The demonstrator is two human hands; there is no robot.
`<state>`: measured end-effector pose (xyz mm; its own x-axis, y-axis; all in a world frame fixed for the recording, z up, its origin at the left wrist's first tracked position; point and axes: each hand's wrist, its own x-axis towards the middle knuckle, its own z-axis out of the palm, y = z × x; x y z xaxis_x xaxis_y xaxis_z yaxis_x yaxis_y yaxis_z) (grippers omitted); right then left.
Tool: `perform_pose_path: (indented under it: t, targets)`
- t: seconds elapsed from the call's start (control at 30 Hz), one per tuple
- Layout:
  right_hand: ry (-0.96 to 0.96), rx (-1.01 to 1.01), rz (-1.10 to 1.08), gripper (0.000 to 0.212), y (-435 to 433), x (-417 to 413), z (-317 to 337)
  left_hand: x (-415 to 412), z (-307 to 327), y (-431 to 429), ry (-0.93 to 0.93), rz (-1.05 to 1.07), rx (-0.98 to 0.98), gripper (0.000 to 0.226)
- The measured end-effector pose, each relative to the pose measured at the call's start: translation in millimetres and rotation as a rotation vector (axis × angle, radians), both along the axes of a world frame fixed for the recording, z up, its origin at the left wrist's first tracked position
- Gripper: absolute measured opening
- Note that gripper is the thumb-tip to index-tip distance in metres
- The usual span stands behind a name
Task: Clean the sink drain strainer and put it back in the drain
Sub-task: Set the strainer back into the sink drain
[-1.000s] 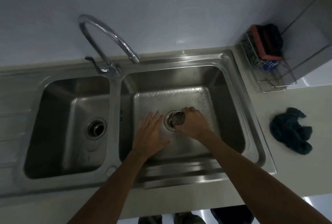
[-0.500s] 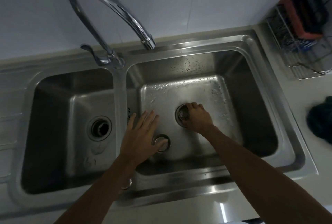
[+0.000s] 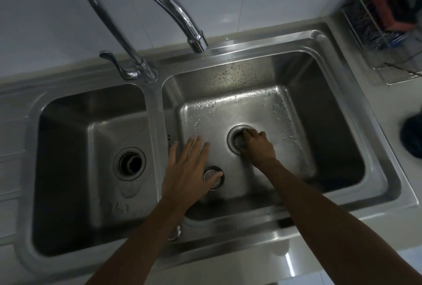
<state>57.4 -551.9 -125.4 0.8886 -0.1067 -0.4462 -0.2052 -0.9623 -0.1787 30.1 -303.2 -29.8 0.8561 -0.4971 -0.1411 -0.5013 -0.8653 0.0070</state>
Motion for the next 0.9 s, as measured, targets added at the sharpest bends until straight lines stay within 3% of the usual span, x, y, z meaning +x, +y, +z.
perform_pose_path:
  t: [0.13, 0.3, 0.43, 0.73, 0.9]
  targets:
    - [0.008, 0.026, 0.058, 0.07, 3.6, -5.8, 10.1, -0.4, 3.4, -1.8, -0.004, 0.003, 0.004, 0.085]
    - [0.06, 0.197, 0.507, 0.096, 24.9, -17.0, 35.4, -1.8, 5.5, -1.2, -0.02, 0.01, 0.021, 0.085]
    - [0.104, 0.179, 0.696, 0.103, 52.0, -32.4, 39.5, -2.8, 6.4, 0.4, -0.022, 0.022, -0.002, 0.084]
    - [0.051, 0.129, 0.692, 0.064, 74.2, -34.0, 35.0, -18.2, 9.8, 17.2, 0.045, 0.052, -0.086, 0.083]
    - [0.007, 0.168, 0.551, 0.081, 55.5, -30.0, 58.9, -34.5, 23.7, 20.7, 0.003, 0.164, -0.103, 0.085]
